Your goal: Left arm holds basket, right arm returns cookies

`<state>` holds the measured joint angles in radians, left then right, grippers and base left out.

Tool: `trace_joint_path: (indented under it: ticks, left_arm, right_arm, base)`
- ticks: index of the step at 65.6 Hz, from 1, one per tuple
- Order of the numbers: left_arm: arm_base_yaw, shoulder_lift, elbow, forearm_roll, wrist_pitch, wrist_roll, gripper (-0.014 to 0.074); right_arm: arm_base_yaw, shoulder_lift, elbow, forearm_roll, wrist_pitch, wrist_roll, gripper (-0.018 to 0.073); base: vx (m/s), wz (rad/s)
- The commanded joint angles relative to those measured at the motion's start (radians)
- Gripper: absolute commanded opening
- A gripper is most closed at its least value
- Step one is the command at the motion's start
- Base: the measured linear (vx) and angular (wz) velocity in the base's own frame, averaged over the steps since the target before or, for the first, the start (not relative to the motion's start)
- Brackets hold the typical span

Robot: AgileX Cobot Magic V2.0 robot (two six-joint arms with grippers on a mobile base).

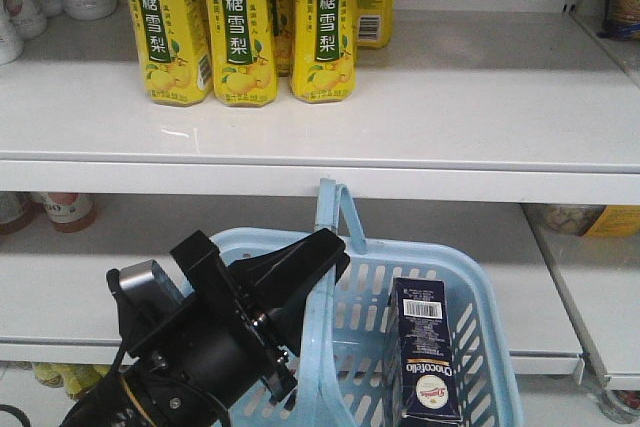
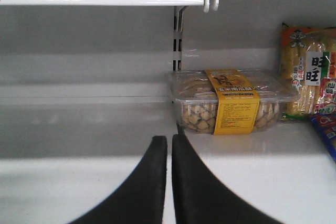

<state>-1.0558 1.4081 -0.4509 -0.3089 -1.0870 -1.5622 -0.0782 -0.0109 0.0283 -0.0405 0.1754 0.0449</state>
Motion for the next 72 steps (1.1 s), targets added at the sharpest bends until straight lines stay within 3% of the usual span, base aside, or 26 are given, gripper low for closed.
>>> trace_joint_path:
  ticks: [1, 72]
  left_arm:
    - [0.009, -0.036, -0.029, -0.05, -0.286, 0.006, -0.0003]
    - [0.009, -0.036, -0.029, -0.05, -0.286, 0.006, -0.0003]
  right_arm:
    - [-0.001, -0.013, 0.018, -0.003, -0.07, -0.006, -0.0009]
    - [-0.001, -0.013, 0.018, -0.004, -0.071, -0.007, -0.0009]
  base:
    - [0.0, 0.0]
    - [0.0, 0.0]
